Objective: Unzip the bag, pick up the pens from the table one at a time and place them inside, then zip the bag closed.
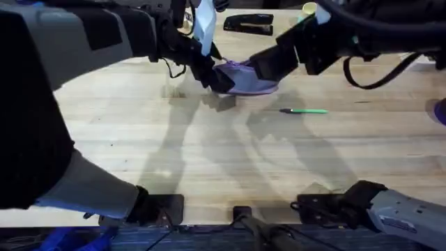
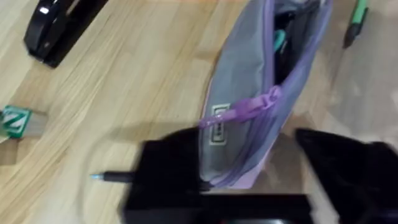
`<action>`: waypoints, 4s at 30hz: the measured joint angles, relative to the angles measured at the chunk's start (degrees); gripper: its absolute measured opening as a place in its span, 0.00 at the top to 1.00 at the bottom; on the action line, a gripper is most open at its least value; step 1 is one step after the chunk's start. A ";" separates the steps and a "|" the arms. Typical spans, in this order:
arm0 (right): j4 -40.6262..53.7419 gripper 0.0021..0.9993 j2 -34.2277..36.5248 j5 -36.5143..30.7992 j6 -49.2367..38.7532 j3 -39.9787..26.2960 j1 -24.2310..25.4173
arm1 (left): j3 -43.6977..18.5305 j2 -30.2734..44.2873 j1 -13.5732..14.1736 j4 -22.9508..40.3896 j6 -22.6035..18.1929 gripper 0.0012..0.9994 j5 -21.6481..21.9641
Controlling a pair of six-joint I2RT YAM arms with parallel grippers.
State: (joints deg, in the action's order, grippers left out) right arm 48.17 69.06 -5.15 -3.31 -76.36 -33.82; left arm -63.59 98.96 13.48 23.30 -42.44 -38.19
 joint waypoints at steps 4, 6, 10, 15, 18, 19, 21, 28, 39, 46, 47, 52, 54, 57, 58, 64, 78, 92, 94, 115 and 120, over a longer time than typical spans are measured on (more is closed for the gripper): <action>1.29 0.00 0.00 0.00 -1.01 0.00 0.00 | 0.00 0.00 0.44 -0.08 0.08 0.01 -0.20; 1.29 0.00 0.00 0.53 -2.04 0.00 0.02 | 0.00 0.00 0.41 -0.39 0.09 0.01 -0.14; 1.72 0.00 0.07 6.02 -3.61 -0.60 1.60 | -0.16 -0.10 0.19 1.16 0.17 0.01 -0.07; 2.72 0.00 1.28 13.34 -4.69 -3.18 6.69 | -0.22 -5.69 -1.60 4.67 0.20 0.01 0.28; 4.72 0.01 3.54 16.18 -6.88 -5.12 9.49 | -0.60 -11.94 -3.70 7.23 0.19 0.01 0.26; 5.72 0.01 4.43 16.69 -7.88 -5.76 10.05 | -0.91 -13.91 -4.40 8.43 0.18 0.01 0.25; 7.91 0.04 6.65 17.43 -10.86 -7.16 10.91 | -1.55 -17.31 -5.67 11.29 0.18 0.01 0.26; 8.57 0.33 12.82 17.64 -22.43 -11.43 11.56 | -1.84 -20.96 -6.62 20.59 0.20 0.01 0.26; 6.25 0.97 17.03 17.64 -45.77 -12.55 13.33 | -1.81 -24.10 -6.67 21.09 0.17 0.01 0.30; 6.29 0.97 19.70 17.64 -56.87 -12.59 13.33 | -1.81 -24.61 -6.67 21.06 0.17 0.01 0.30; 6.25 0.97 20.30 17.64 -57.63 -12.59 13.33 | -1.81 -24.61 -6.67 21.06 0.17 0.01 0.30; 5.61 0.97 23.53 17.90 -59.86 -12.61 13.33 | -1.81 -24.61 -6.67 21.06 0.19 0.01 0.32; 5.57 0.97 24.99 18.25 -60.22 -12.63 13.33 | -1.81 -24.61 -6.67 21.03 0.17 0.01 0.43; 5.53 0.97 27.45 18.51 -60.43 -12.63 13.33 | -1.81 -24.61 -6.67 21.03 0.18 0.01 0.76; 5.50 0.97 28.24 18.51 -60.50 -12.63 13.33 | -1.81 -24.62 -6.67 21.02 0.17 0.01 0.90; 5.44 0.97 32.36 18.51 -60.65 -12.63 12.82 | -1.81 -24.61 -6.67 21.01 0.17 0.01 1.81; -2.62 0.97 40.38 18.53 -61.05 -12.72 11.47 | -1.81 -24.61 -6.67 21.01 0.18 0.01 1.96; -2.04 0.27 41.59 17.27 -61.05 -12.87 9.70 | -1.81 -24.61 -6.67 21.01 0.17 0.01 1.96; -1.22 0.04 41.59 16.98 -61.15 -13.06 9.70 | -1.81 -24.61 -6.67 21.01 0.17 0.01 1.96; 4.37 0.00 30.30 22.12 -52.73 -13.49 8.52 | -1.81 -24.61 -6.67 20.99 0.20 0.01 2.47; 4.94 0.00 24.38 19.97 -47.91 -13.49 8.50 | -1.81 -24.62 -6.67 20.99 0.19 0.01 5.01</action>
State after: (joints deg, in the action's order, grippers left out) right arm 53.10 93.44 14.82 -51.22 -89.84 -25.32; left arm -65.41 74.34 6.81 44.29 -42.25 -33.18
